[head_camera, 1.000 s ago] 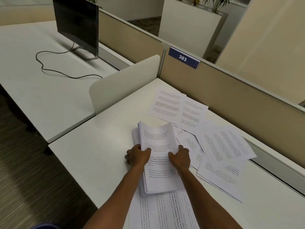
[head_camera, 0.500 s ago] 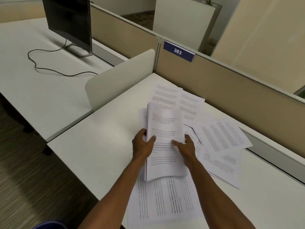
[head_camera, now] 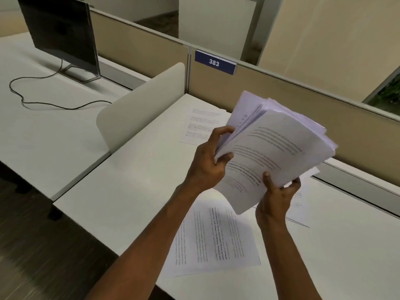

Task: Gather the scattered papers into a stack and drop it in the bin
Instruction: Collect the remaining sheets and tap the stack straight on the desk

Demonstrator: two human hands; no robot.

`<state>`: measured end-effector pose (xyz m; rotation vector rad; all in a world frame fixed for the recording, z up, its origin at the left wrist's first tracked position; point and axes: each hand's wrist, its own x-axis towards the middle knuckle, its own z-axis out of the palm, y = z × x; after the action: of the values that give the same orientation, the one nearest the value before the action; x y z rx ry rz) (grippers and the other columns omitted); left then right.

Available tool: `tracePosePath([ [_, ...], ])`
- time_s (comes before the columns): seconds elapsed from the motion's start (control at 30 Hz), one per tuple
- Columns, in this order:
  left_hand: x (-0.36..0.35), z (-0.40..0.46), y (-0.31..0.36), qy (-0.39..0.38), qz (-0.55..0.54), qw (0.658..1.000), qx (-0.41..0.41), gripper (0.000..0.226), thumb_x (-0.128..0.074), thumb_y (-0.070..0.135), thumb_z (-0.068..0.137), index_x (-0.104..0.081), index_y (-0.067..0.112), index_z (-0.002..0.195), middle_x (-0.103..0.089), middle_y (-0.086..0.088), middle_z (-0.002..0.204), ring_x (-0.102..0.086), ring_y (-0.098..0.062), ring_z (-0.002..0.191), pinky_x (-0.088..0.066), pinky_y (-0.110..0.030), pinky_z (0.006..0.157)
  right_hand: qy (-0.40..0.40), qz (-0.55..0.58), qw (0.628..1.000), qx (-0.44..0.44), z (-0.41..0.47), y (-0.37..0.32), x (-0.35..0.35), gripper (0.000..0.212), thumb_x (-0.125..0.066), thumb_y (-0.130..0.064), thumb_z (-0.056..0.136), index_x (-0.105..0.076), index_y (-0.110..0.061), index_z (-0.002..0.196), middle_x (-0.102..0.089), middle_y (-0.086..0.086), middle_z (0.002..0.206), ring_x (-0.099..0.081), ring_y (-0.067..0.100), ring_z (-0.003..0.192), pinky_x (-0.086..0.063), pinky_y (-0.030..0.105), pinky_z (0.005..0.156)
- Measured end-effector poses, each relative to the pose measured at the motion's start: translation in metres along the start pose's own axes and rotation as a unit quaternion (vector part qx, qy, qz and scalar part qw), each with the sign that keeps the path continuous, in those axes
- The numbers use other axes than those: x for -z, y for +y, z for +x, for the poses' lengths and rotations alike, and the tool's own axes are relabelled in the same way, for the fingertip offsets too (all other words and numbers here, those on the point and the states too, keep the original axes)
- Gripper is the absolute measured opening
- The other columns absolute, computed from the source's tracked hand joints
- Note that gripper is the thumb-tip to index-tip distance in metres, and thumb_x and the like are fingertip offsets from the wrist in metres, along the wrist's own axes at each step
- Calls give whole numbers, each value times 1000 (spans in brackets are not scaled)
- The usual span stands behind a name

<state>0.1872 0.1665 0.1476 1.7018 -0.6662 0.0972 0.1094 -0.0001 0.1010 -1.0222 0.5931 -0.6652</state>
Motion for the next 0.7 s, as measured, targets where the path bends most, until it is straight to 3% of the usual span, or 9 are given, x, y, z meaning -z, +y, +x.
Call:
tracePosePath([
  [0.1, -12, 18, 2, -102, 72, 989, 78, 83, -69, 11, 92, -20, 47, 149, -70, -10, 115, -71, -25, 97, -61, -33, 81, 93, 0, 991, -92, -41, 12, 18, 46, -68, 1, 90, -59, -36, 116, -73, -7, 112, -72, 19, 101, -58, 46, 94],
  [0.2, -27, 27, -13, -231, 226, 930, 173, 82, -67, 16, 93, -21, 35, 158, -56, -10, 145, -58, -30, 126, -49, -36, 94, 131, 27, 972, -195, -81, 26, 39, 40, -62, -1, 95, -59, -30, 122, -69, 1, 122, -65, 30, 114, -51, 53, 103],
  [0.33, -38, 13, -47, -372, 330, 838, 226, 65, -65, 17, 91, -42, 21, 152, -45, -6, 154, -47, -25, 138, -41, -29, 96, 150, 38, 938, -309, -127, 45, 56, 47, -62, -5, 94, -56, -32, 132, -69, 4, 112, -65, 32, 100, -55, 41, 74],
  [0.47, -45, -13, -79, -410, 353, 809, 231, 53, -68, 14, 87, -57, 16, 138, -57, -6, 140, -56, -25, 125, -43, -28, 83, 132, 20, 923, -360, -158, 71, 63, 48, -57, 1, 97, -52, -34, 129, -68, 9, 117, -64, 36, 105, -59, 44, 71],
  [0.53, -51, -29, -97, -414, 382, 789, 245, 52, -64, 12, 89, -55, 12, 141, -53, -12, 145, -53, -28, 130, -48, -31, 93, 139, -33, 930, -339, -166, 85, 60, 46, -53, 5, 98, -51, -29, 130, -67, 9, 118, -64, 34, 105, -58, 47, 79],
  [0.6, -56, -46, -112, -418, 425, 760, 258, 58, -60, 15, 93, -45, 11, 148, -33, -19, 156, -36, -35, 143, -43, -40, 111, 159, -172, 927, -292, -168, 98, 59, 43, -55, 5, 96, -52, -15, 134, -64, 16, 126, -62, 37, 112, -53, 49, 99],
  [0.7, -55, -58, -125, -410, 460, 744, 258, 65, -56, 23, 95, -32, 16, 156, -9, -18, 165, -17, -39, 150, -28, -47, 121, 190, -332, 885, -266, -167, 104, 57, 39, -64, -4, 93, -57, -2, 131, -51, 25, 140, -51, 40, 128, -45, 45, 109],
])
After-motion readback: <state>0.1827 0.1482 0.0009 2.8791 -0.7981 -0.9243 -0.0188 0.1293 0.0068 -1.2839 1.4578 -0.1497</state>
